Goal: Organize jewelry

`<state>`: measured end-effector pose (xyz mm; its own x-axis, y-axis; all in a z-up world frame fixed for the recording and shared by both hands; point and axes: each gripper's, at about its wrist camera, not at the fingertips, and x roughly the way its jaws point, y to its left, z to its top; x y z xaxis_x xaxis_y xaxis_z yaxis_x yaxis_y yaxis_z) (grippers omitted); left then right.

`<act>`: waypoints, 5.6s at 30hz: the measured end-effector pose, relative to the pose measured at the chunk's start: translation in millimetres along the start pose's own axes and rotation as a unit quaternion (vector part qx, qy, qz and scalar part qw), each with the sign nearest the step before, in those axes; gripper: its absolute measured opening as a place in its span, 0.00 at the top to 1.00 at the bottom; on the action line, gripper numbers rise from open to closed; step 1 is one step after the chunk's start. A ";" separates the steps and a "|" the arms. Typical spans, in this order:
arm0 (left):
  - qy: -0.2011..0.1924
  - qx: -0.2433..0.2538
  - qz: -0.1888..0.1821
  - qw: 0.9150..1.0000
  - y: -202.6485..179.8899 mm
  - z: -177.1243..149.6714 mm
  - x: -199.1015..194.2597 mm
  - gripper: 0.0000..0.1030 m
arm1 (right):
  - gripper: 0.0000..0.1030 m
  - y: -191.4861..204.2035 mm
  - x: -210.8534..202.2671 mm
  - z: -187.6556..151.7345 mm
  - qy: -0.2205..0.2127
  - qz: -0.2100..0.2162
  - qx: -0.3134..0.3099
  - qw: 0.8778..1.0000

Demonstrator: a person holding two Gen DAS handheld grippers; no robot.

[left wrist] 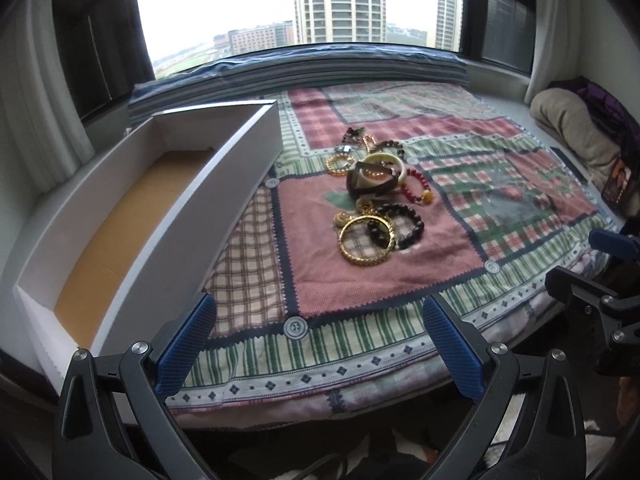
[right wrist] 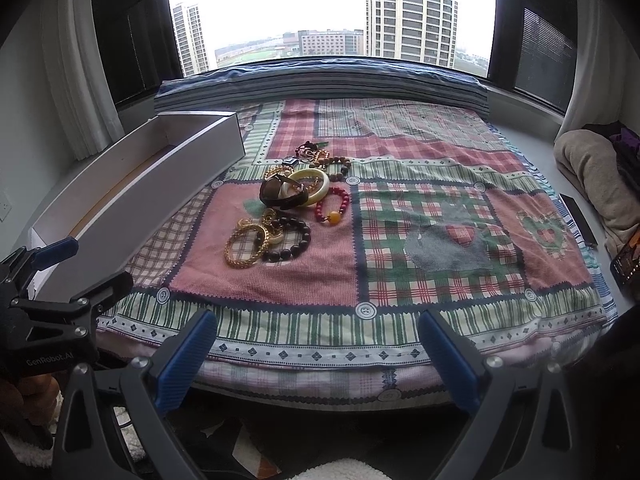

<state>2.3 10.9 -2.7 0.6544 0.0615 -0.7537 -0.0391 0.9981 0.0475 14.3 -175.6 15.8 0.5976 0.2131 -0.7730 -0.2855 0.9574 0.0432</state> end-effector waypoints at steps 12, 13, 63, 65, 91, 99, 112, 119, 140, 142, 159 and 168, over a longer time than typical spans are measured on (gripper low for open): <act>0.006 -0.003 0.006 1.000 2.9 -1.7 2.7 0.00 | 0.01 9.4 2.5 1.6 0.004 0.002 -0.012 1.000; 0.006 -0.004 0.006 1.000 3.0 -1.8 2.8 0.00 | 0.01 9.4 2.7 2.1 0.003 0.002 -0.013 1.000; 0.023 -0.009 0.008 1.000 8.6 -6.0 11.4 0.00 | 0.01 17.2 3.8 1.8 0.002 0.001 -0.026 1.000; 0.024 -0.007 0.005 1.000 7.0 -5.9 12.5 0.00 | 0.01 16.3 5.1 1.9 0.003 0.001 -0.025 1.000; 0.123 0.014 -0.112 0.986 -26.0 44.3 143.3 0.01 | 0.01 -24.7 37.3 -0.2 0.034 0.004 0.023 0.999; 0.137 0.001 -0.107 0.985 -21.1 47.8 170.2 0.01 | 0.01 -40.2 49.5 -1.1 0.046 0.005 0.040 0.998; 0.139 0.021 -0.107 0.984 -32.6 44.5 183.3 0.26 | 0.01 -48.5 58.2 -1.2 0.051 0.008 0.048 0.998; 0.131 -0.001 -0.111 0.985 -22.1 44.9 173.0 0.33 | 0.01 -48.2 58.1 0.1 0.048 0.006 0.044 0.998; 0.107 -0.053 -0.052 0.992 52.7 12.1 115.2 0.32 | 0.20 56.1 209.4 101.4 0.145 0.226 -0.129 0.955; 0.106 -0.058 -0.056 0.991 56.8 10.6 113.4 0.32 | 0.21 65.2 228.6 104.0 0.166 0.218 -0.147 0.950; 0.101 -0.059 -0.060 0.991 63.2 5.9 108.4 0.32 | 0.88 78.9 245.0 107.9 0.163 0.153 -0.208 0.952; 0.082 -0.053 -0.056 0.994 62.4 12.5 89.8 0.32 | 0.98 42.5 183.4 134.9 0.114 0.211 -0.115 0.964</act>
<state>68.1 78.7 -59.2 0.5270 -0.0594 -0.8478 -0.0583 0.9927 -0.1058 212.9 -69.5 -38.7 0.2187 0.5008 -0.8375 -0.6412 0.7207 0.2635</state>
